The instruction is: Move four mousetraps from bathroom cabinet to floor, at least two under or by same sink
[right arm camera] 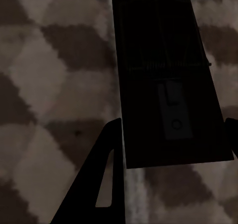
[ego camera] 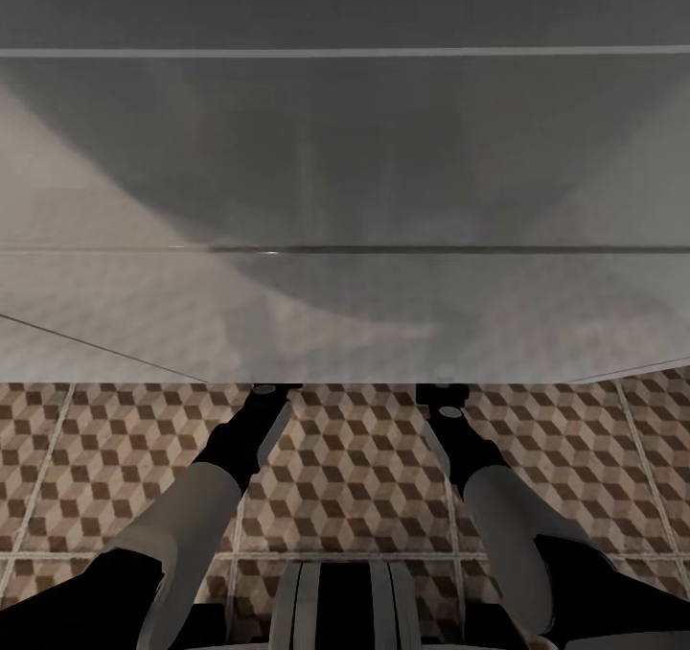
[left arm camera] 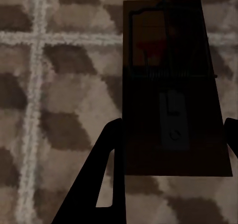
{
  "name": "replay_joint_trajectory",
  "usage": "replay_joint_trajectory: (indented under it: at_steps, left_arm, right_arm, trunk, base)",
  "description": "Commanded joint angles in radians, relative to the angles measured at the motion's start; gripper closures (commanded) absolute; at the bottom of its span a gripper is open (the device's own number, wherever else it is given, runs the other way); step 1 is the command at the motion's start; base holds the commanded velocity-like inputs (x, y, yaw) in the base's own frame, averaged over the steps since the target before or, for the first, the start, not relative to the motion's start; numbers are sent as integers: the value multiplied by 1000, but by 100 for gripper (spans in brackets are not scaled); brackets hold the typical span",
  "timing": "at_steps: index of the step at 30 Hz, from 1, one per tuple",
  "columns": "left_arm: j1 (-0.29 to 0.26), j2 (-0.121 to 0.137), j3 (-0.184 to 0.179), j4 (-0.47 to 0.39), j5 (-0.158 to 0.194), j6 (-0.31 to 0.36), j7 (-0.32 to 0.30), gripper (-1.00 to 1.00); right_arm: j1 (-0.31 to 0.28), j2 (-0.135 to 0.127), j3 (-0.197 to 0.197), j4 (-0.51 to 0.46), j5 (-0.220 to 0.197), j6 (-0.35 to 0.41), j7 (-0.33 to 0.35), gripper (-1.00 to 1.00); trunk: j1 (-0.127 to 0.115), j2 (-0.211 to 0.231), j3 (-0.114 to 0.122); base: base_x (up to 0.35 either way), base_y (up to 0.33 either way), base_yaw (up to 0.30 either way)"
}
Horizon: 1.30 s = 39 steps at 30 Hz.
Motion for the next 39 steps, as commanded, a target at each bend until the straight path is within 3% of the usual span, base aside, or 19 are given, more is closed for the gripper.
replay_joint_trajectory:
  at_steps: [1, 10, 15, 39]
  left_arm:
    - [0, 0, -3, -1, 5, 5, 8, 100]
    - [0, 0, -3, -2, 5, 5, 8, 100]
    - [0, 0, -3, -2, 5, 5, 8, 100]
    - [0, 0, -3, -2, 5, 4, 8, 100]
  right_arm:
    - [-1, 1, -7, 0, 8, -3, 2, 100]
    - [0, 1, -12, 1, 7, -3, 8, 100]
    - [0, 0, -14, 1, 7, -3, 9, 100]
    - [0, 1, -14, 1, 6, -3, 8, 100]
  trunk:
    - [0, 0, -1]
    - [0, 0, -1]
    - [2, -1, -20]
    - [3, -2, -24]
  base:
    - [0, 0, 0]
    - [0, 0, 0]
    - [0, 0, 0]
    - [0, 0, 0]
